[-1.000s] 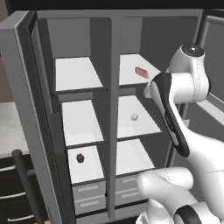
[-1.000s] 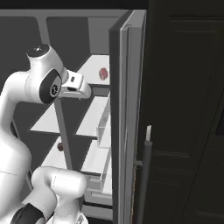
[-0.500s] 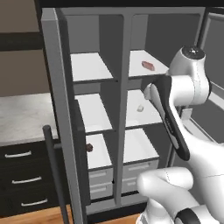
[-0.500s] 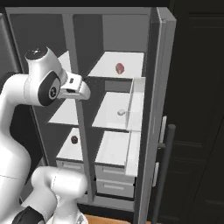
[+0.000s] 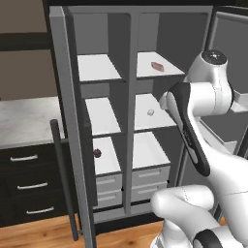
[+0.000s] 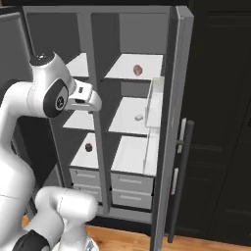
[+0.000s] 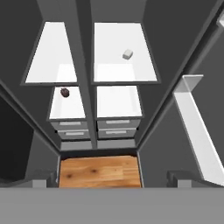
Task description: Pick up the frozen steak from the freezer, place it on any shelf in the fridge, and close the fridge and freezer doors when done.
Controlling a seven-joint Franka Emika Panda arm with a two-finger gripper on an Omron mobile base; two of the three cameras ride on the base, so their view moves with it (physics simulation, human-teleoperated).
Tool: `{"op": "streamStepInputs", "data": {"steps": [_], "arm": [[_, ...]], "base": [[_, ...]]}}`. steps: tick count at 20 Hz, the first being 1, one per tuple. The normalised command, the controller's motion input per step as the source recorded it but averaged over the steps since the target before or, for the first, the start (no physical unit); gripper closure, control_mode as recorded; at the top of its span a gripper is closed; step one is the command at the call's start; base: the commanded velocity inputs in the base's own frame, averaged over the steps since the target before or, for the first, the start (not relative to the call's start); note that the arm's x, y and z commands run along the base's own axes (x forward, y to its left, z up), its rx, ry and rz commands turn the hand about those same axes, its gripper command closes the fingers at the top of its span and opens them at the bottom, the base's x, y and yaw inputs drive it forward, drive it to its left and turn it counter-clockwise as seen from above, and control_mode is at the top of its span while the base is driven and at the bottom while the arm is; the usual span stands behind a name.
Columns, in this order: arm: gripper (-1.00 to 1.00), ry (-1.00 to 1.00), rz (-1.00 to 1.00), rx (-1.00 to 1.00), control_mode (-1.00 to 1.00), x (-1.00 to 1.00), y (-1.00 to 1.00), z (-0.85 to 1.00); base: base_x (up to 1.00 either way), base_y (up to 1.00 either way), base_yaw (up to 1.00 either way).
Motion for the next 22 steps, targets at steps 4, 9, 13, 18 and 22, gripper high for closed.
{"op": "streamStepInputs", "data": {"steps": [4,9,13,18,22], "arm": [[-1.0,0.0,0.0,0.0,1.0,0.0,0.0,0.0],[-1.0,0.0,0.0,0.0,-1.0,-0.27,0.0,0.0],[-1.0,0.0,0.0,0.0,-1.0,-0.43,0.0,0.01],[-1.0,-0.13,0.07,0.0,-1.0,-0.85,0.23,0.09],[-1.0,-0.29,0.07,0.0,-1.0,-0.98,0.75,0.14]], "base": [[-0.46,0.0,0.0],[-0.19,0.0,0.0],[0.0,0.0,0.0],[0.0,0.0,0.0],[0.0,0.0,0.0]]}}
